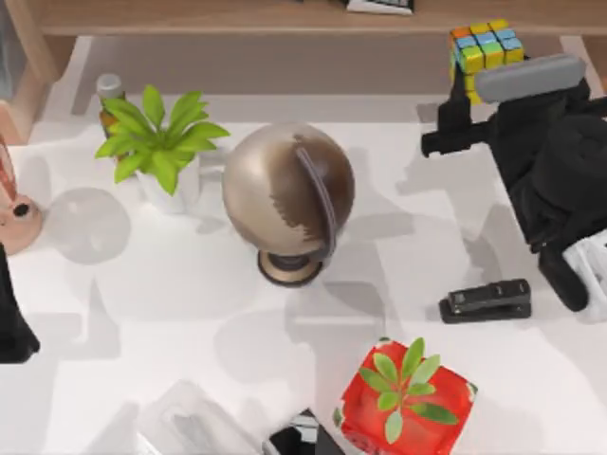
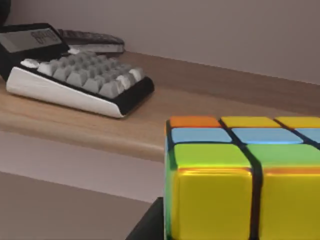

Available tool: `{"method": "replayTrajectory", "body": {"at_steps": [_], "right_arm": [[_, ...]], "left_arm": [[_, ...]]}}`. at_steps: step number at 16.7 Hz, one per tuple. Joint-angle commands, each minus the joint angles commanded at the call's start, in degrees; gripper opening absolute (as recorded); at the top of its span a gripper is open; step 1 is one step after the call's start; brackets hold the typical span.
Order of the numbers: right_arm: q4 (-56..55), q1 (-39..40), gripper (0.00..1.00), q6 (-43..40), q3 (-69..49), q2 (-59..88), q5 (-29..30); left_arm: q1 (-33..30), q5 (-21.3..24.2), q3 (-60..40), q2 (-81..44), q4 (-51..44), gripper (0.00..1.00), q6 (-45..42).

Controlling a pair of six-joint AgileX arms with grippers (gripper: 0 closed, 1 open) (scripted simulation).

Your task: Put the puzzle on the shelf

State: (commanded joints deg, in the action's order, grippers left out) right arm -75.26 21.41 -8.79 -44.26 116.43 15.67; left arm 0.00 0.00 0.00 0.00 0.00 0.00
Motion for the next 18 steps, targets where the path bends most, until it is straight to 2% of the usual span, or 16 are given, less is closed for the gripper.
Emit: {"method": "replayTrajectory", "body": {"at_steps": [3,6,13,18], "right_arm": [[-6.0,-2.3,0.0,3.9,-1.2,0.6,2.7],[-7.4,-3.6,0.0,5.6,-1.9,0.5,3.8],[-6.8,-3.5,0.0,5.6,-2.6,0.8,3.6],[-1.7,-5.2,0.0,5.9,-12.4,4.5,2.4]], "left_arm": [[0.0,0.0,0.0,0.0,0.0,1.0,0.0],[0.0,0.0,0.0,0.0,0.0,1.0,0.0],[0.0,0.0,0.0,0.0,0.0,1.0,0.0],[0.0,0.0,0.0,0.0,0.0,1.0,0.0]]}}
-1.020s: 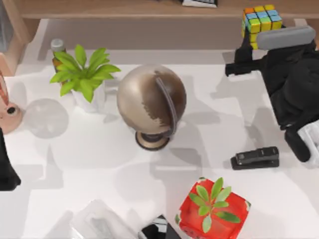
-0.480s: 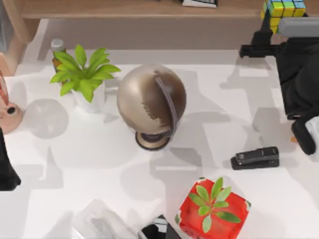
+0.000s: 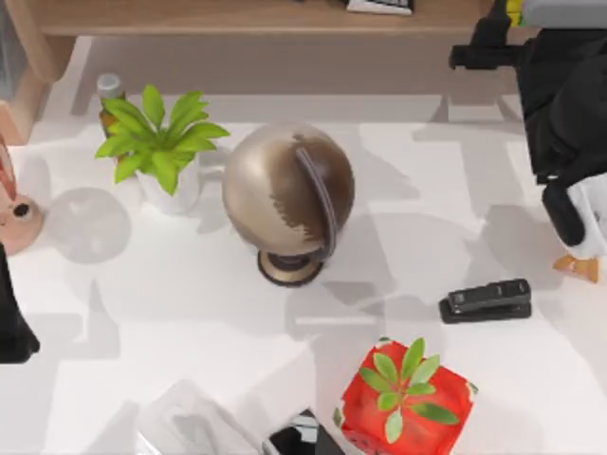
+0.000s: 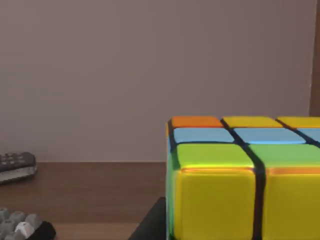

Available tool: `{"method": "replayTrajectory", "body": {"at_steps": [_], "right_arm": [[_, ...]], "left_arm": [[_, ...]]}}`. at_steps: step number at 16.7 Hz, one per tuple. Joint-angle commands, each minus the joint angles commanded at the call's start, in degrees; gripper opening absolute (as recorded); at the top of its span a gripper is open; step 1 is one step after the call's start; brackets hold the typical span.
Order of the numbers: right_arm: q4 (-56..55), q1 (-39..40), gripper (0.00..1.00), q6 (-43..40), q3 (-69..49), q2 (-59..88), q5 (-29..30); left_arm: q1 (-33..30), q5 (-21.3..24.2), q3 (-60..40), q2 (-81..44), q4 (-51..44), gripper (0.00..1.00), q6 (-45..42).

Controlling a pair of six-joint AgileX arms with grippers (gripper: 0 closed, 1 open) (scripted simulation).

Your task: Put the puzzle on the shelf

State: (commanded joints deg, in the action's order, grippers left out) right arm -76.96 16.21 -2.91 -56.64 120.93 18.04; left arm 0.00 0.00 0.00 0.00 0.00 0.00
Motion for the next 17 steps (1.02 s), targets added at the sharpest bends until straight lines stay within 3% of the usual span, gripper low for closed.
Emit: {"method": "replayTrajectory", "body": {"at_steps": [6,12,17], "right_arm": [[8.0,-2.3,0.0,0.4,-13.7,6.4,-2.1],[9.4,-2.6,0.0,0.4,-16.1,7.6,-2.5],[9.4,-2.6,0.38,0.4,-16.1,7.6,-2.5]], "left_arm": [[0.0,0.0,0.0,0.0,0.0,1.0,0.0],[0.0,0.0,0.0,0.0,0.0,1.0,0.0],[0.0,0.0,0.0,0.0,0.0,1.0,0.0]]}}
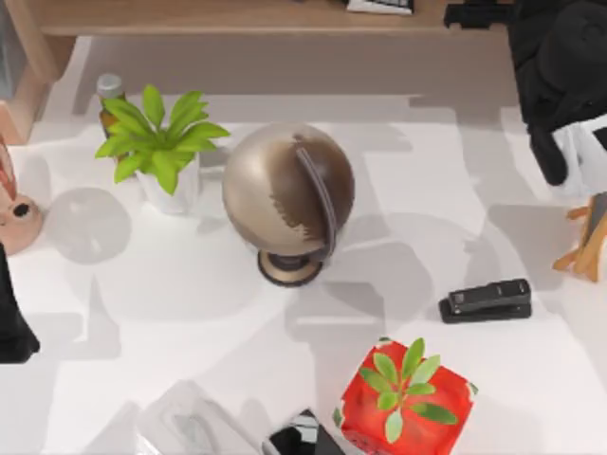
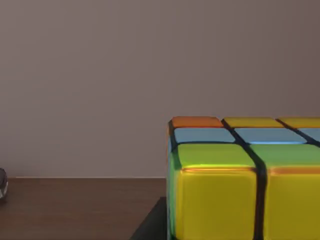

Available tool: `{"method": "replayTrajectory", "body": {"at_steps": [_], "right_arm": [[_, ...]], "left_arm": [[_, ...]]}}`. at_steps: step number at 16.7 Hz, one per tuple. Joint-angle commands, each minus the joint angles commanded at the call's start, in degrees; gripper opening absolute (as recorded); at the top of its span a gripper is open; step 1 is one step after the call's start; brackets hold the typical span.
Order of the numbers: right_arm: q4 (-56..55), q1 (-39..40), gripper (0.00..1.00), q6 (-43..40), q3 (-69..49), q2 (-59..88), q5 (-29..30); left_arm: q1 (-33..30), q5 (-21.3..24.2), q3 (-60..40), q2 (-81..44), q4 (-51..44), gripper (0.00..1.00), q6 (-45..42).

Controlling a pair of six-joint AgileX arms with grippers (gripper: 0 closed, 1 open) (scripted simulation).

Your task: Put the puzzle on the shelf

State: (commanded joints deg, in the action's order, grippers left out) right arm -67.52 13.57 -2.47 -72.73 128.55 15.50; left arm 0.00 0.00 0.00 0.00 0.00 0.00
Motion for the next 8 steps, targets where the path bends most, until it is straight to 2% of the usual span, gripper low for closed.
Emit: {"method": "replayTrajectory", "body": {"at_steps": [8], "right_arm": [[0.0,0.0,0.98,0.0,0.0,0.0,0.0]], "left_arm": [[0.0,0.0,0.0,0.0,0.0,1.0,0.0]]}}
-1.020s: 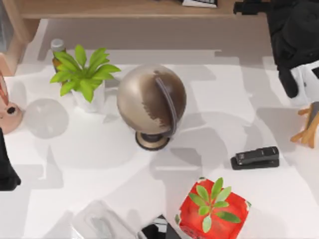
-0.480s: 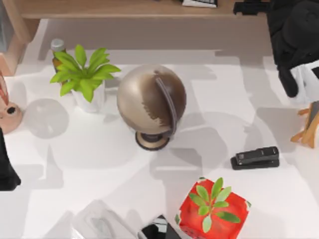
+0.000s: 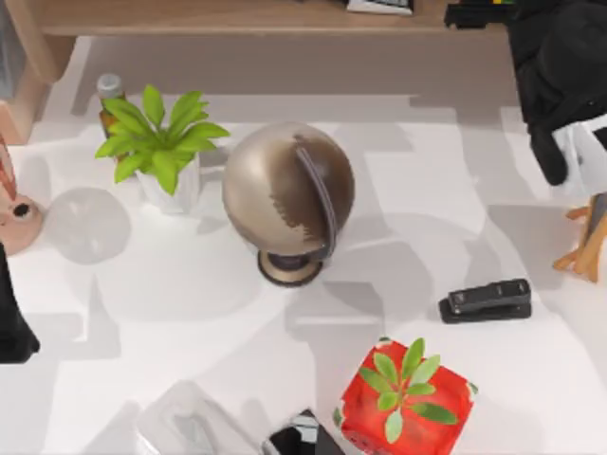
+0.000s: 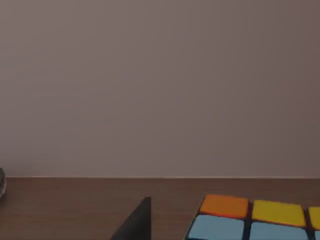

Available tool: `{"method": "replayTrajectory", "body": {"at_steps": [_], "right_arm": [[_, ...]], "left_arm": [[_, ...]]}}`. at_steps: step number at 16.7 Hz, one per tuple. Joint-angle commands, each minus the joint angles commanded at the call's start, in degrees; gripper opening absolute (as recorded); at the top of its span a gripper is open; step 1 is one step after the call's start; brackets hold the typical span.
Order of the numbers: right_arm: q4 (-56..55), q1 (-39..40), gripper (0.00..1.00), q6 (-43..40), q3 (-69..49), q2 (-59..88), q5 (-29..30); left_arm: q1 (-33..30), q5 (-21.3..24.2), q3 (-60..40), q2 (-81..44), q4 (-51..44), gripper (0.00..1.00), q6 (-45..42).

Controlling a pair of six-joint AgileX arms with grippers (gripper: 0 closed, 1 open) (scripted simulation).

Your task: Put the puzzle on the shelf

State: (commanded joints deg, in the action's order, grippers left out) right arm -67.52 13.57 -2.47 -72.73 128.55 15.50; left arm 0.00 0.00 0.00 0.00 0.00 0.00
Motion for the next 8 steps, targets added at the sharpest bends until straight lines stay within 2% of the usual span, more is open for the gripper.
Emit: {"method": "replayTrajectory", "body": {"at_steps": [8], "right_arm": [[0.0,0.0,1.0,0.0,0.0,0.0,0.0]], "left_arm": [[0.0,0.0,0.0,0.0,0.0,1.0,0.0]]}}
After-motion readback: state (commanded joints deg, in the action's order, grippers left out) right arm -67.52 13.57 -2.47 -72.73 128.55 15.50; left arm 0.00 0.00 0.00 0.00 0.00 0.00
